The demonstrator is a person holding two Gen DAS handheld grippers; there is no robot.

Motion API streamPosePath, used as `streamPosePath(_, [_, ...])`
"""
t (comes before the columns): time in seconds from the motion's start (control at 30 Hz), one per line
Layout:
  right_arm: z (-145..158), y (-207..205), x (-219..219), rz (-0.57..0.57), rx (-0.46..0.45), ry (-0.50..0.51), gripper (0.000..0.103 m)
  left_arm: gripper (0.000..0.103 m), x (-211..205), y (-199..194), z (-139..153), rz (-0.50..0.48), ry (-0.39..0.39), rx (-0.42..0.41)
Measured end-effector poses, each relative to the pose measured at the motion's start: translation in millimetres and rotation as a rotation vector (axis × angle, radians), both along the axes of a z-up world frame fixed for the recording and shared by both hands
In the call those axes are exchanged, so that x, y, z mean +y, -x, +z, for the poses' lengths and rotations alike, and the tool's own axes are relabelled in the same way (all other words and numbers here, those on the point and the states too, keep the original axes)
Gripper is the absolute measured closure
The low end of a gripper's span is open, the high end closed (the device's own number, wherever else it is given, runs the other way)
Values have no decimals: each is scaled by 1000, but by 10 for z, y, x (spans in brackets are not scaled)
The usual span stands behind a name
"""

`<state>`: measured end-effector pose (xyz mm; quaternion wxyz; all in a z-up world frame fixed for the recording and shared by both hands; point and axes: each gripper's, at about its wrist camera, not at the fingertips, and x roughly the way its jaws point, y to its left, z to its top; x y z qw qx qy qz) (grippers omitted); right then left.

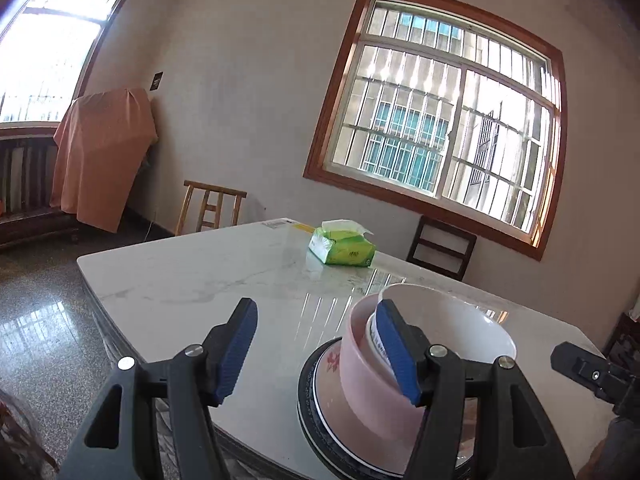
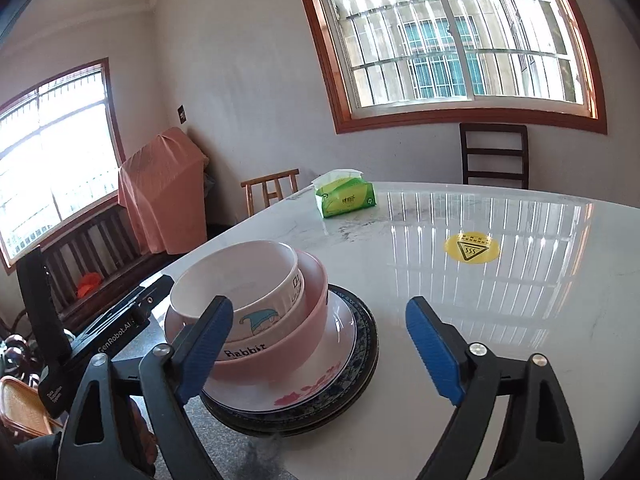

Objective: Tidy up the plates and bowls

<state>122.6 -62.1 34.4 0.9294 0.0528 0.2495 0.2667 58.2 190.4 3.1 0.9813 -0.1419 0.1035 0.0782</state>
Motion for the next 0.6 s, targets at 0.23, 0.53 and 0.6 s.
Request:
streamPosePath(0.23, [59, 233, -39, -16, -94, 13, 14, 25, -148, 405, 234, -11, -22, -102])
streamPosePath(0.53, [-33, 568, -106, -76, -180, 40, 1, 18, -646, 463, 245, 35, -210, 66])
streamPosePath(0.6, [-54, 606, -124, -76, -178, 49, 1, 18, -712, 421, 210, 2, -224, 114])
